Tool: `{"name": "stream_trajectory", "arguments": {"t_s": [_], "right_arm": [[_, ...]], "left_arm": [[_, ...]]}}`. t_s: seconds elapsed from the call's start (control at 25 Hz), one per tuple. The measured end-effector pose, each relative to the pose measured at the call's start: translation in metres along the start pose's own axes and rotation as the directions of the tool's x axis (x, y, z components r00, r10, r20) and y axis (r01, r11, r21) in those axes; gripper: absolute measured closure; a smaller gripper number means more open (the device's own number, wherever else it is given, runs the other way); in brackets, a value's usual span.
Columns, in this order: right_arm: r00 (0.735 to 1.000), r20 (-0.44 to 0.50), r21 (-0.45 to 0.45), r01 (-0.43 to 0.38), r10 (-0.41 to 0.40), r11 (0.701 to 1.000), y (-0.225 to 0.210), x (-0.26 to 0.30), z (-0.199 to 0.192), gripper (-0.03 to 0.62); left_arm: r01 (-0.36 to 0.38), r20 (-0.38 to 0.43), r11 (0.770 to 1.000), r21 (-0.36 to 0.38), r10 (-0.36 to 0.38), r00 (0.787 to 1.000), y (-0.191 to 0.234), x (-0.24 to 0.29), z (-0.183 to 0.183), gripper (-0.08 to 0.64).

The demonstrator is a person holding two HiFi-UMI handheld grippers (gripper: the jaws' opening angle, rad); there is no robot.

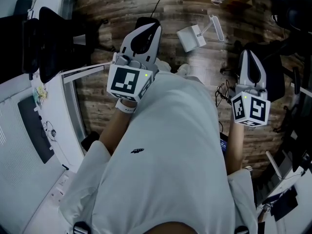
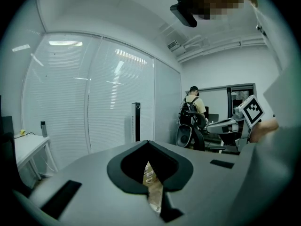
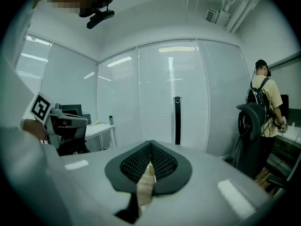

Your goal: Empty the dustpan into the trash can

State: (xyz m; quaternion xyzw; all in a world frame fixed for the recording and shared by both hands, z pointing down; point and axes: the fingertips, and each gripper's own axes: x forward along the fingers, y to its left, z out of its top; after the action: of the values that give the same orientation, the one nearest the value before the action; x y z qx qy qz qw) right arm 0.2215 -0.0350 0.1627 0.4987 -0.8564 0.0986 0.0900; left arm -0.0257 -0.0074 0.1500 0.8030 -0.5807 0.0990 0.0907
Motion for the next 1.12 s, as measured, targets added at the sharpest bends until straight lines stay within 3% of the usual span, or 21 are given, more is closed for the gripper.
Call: {"name": "stream_trajectory", "arguments": {"t_s": [0.24, 0.52, 1.12], "right_arm": [[0.999, -0.006, -0.01, -0.047, 0.047, 0.999, 0.012, 0.0, 0.002, 0.58], [0.999, -0.022, 0.0, -0.03, 0.03, 1.0, 0.008, -0.005, 0.003, 0.58], [0.996, -0.047, 0.012, -0.072, 0.073, 0.997, 0.027, -0.01, 0.003, 0.581]], "left_arm": [[-0.002, 0.014, 1.0, -0.015, 0.002, 1.0, -0.003, -0.005, 0.001, 0.554], [0.007, 0.02, 1.0, -0.021, -0.007, 1.0, -0.009, -0.006, 0.0, 0.554], [0.056, 0.013, 0.998, -0.015, -0.056, 0.998, -0.021, -0.004, 0.002, 0.554]]}}
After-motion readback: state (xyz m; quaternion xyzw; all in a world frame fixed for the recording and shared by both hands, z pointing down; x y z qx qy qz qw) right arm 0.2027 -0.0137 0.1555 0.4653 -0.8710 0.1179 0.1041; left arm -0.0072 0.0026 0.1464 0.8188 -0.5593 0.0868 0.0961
